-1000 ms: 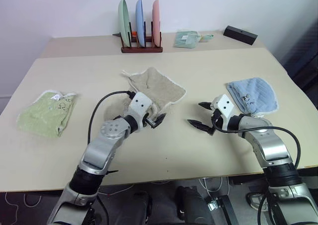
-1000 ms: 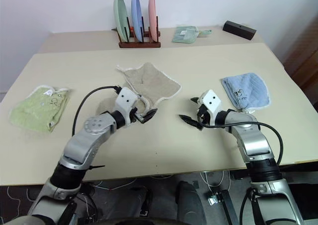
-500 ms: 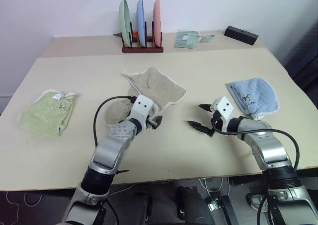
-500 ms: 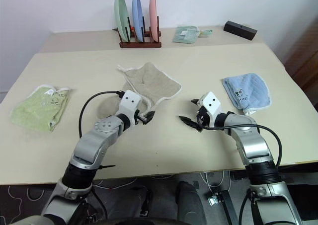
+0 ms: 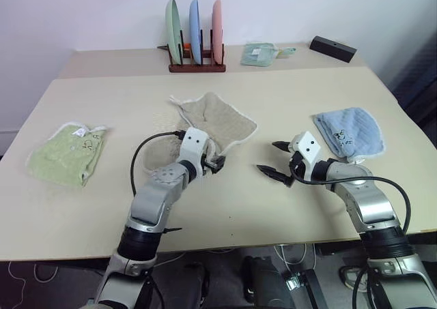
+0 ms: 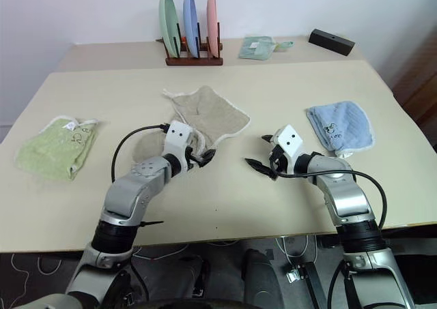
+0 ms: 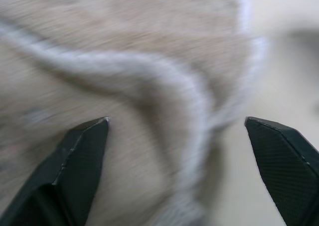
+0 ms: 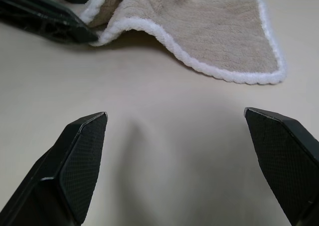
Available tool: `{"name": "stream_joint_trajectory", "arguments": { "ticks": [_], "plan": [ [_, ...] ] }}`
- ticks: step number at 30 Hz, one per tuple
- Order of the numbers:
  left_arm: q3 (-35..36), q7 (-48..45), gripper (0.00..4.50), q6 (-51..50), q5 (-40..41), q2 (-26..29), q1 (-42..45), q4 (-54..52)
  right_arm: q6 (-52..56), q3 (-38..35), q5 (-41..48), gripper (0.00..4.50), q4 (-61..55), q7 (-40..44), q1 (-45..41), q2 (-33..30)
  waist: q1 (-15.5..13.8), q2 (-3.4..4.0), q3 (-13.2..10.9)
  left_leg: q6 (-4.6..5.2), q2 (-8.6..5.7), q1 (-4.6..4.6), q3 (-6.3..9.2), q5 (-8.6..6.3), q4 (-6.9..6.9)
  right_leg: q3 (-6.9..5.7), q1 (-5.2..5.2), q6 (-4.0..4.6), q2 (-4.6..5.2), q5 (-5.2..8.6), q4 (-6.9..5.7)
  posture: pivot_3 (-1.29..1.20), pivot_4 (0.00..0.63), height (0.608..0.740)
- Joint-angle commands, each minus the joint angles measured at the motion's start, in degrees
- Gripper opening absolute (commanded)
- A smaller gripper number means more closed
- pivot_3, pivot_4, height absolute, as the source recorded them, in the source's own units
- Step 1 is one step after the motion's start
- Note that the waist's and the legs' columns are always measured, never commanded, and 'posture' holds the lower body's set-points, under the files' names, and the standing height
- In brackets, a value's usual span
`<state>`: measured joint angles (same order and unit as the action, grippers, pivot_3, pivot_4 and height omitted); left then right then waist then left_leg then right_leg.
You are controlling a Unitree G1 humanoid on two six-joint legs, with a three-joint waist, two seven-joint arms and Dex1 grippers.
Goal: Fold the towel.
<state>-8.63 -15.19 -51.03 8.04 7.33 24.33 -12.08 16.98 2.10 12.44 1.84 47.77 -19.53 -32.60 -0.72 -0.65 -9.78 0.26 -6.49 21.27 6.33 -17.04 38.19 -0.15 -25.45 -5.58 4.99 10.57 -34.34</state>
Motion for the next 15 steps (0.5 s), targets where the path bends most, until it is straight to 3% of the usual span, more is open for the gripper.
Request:
{"name": "stream_joint_trajectory", "arguments": {
  "ticks": [1, 6, 12, 15],
  "plan": [
    [-1.1, -0.8, 2.62, 1.1, -0.1, 0.7, 0.5, -1.1, -0.8, -0.5, 0.2, 4.50, -2.6, -0.4, 0.2, 0.2, 0.1, 0.01, 0.0, 0.00, 0.00, -0.01, 0.00, 0.00, -0.01, 0.00, 0.00, 0.00, 0.00, 0.00, 0.00, 0.00, 0.150, 0.740],
    [-0.2, 0.6, 0.05, 1.9, -0.8, 0.9, 0.5, -0.8, -0.6, -0.6, 0.3, 4.50, -2.9, -0.5, 0.6, 0.0, -0.1, 0.01, 0.0, 0.00, -0.02, 0.00, -0.01, 0.00, 0.02, 0.00, 0.01, 0.00, 0.01, 0.00, 0.00, 0.00, 0.150, 0.740],
    [-0.5, 0.0, 0.01, 3.6, -2.0, 4.1, -0.7, -2.7, -0.4, -0.6, 0.3, 4.50, -2.8, -0.5, 0.0, -0.2, 0.0, 0.01, 0.0, 0.00, -0.02, 0.00, -0.01, 0.00, 0.02, 0.00, 0.01, 0.00, 0.00, 0.00, 0.00, 0.00, 0.150, 0.740],
    [4.7, -3.5, 0.01, 6.5, 1.9, 7.0, -5.4, -8.7, -0.3, -0.9, 0.4, 4.50, -3.2, -0.2, 0.2, -0.7, 0.3, 0.03, 0.0, 0.00, 0.01, -0.01, -0.03, 0.00, -0.04, 0.03, -0.03, 0.00, 0.02, 0.00, 0.00, 0.00, 0.150, 0.740]
  ]
}}
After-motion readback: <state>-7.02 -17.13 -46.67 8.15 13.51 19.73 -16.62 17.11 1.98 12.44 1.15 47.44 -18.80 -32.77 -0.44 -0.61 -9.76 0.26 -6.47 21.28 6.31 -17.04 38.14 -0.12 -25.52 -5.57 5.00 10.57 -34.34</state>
